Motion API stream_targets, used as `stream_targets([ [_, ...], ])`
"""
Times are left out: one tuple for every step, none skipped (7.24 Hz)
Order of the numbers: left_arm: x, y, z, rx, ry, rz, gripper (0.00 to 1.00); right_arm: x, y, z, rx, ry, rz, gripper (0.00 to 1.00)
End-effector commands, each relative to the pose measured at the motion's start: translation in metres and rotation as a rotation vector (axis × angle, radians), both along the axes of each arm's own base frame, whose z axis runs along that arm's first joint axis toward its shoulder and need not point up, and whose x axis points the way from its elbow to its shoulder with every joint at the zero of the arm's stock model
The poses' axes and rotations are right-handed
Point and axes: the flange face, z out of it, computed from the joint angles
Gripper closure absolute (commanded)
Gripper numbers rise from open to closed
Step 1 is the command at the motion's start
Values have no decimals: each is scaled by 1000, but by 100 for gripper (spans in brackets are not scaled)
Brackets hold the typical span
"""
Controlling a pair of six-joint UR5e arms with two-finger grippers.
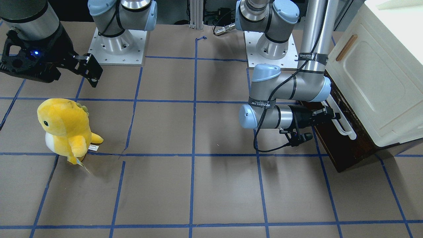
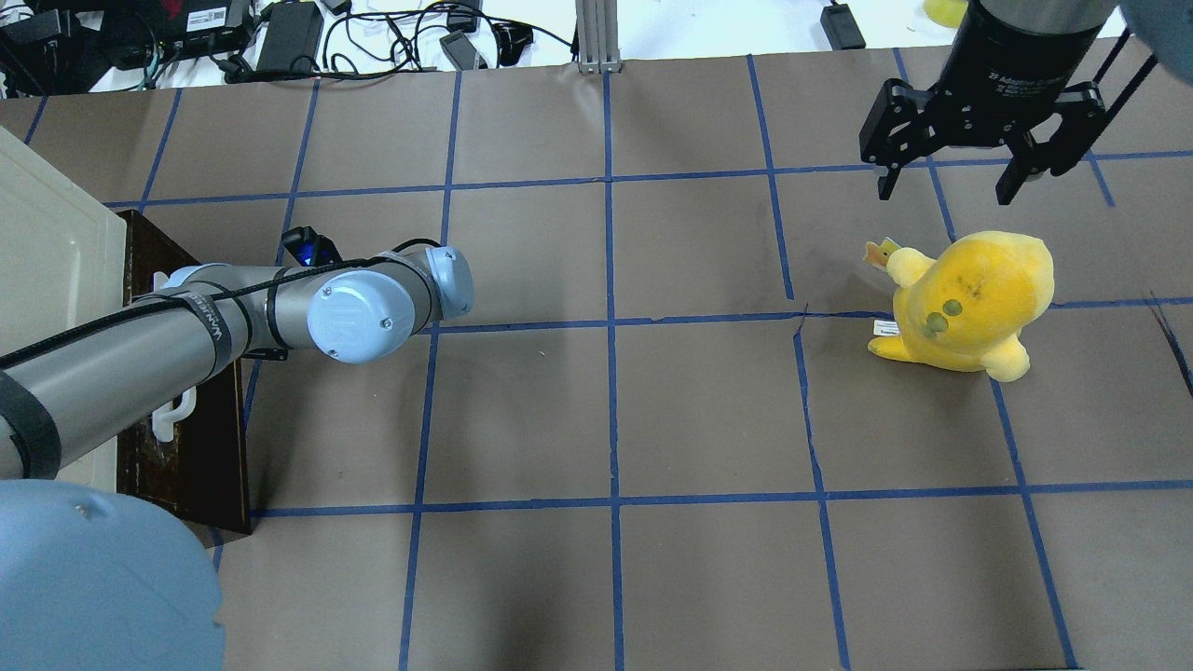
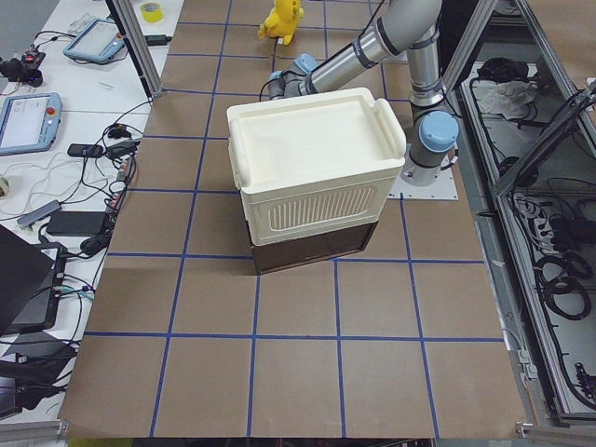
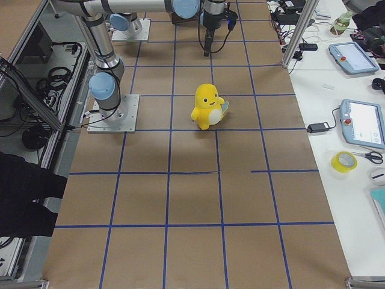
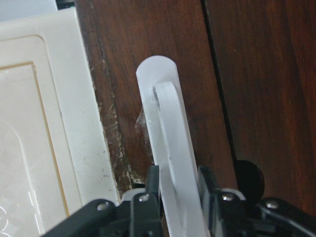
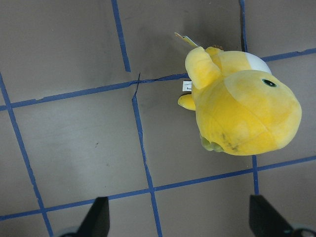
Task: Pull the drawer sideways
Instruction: 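Pull the handle with the left gripper, sliding the drawer out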
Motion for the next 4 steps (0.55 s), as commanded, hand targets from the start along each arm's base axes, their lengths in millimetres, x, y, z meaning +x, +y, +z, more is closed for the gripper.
stream_targets([
  [0,0,-5,-10,-3,1,66,-1,0,0,0,0,-2,0],
  [0,-1,-6,-9,-5,0,67,0,0,0,0,0,0,0],
  [0,-1,-8,-6,-5,0,70,0,0,0,0,0,0,0],
  [0,-2,-7,-7,-3,2,77,0,0,0,0,0,0,0],
])
